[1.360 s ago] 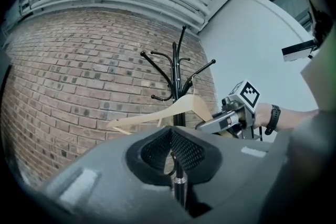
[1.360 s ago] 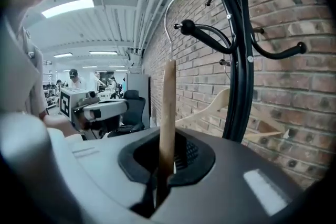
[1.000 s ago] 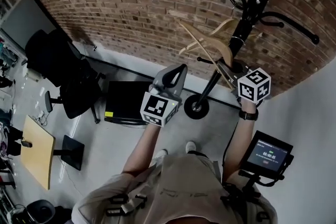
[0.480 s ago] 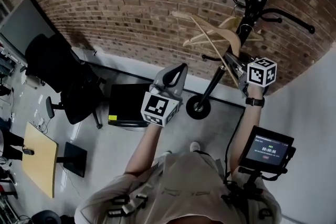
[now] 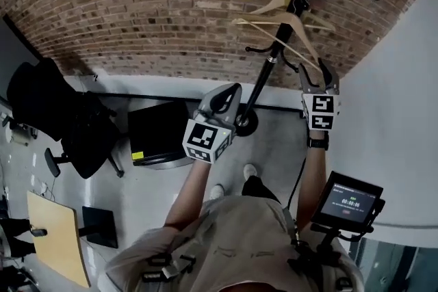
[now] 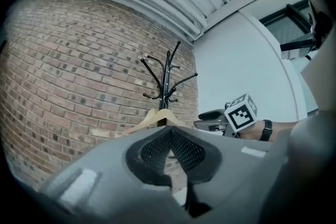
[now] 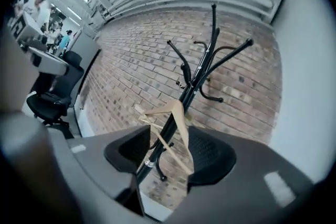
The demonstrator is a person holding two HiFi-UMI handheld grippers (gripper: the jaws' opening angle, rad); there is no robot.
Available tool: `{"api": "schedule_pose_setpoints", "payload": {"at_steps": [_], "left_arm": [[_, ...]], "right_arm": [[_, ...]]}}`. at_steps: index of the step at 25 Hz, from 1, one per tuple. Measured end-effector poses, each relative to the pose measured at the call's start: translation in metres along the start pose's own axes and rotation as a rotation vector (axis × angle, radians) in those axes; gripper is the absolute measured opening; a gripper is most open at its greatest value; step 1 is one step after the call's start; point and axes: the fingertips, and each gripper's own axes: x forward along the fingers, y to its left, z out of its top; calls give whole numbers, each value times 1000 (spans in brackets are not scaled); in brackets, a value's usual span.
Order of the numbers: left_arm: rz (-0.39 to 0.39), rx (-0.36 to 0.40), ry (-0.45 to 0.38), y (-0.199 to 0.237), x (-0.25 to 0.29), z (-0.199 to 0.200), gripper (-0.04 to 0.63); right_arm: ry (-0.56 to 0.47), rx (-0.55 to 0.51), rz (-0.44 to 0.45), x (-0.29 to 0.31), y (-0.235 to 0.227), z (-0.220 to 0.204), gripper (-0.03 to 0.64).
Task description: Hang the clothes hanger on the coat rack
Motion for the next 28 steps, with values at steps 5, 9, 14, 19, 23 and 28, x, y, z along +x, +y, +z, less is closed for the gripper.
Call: {"api": "schedule_pose_setpoints", "payload": {"at_steps": [5,9,14,19,23,28], "left_arm": [[-50,-66,19,-28,-7,-21,0],[-98,-27,20,-69,-18,-10,0],[-70,38,-8,-110,-52,14,0],[-1,17,20,-189,-95,9,0],[68,56,26,-259,-150,15,0],[83,77,35,-296,-186,21,0]], "right_arm": [[-75,212,46,-82,46,-3,80],[-53,330,-2,-138,70,-15,6],[-154,377,19,-186,90,7,6],[-180,388,43,-285,99,1,6],[-160,452,-42,-364,96,-12,6],[-176,442,9,-419,112,-2,6]]}}
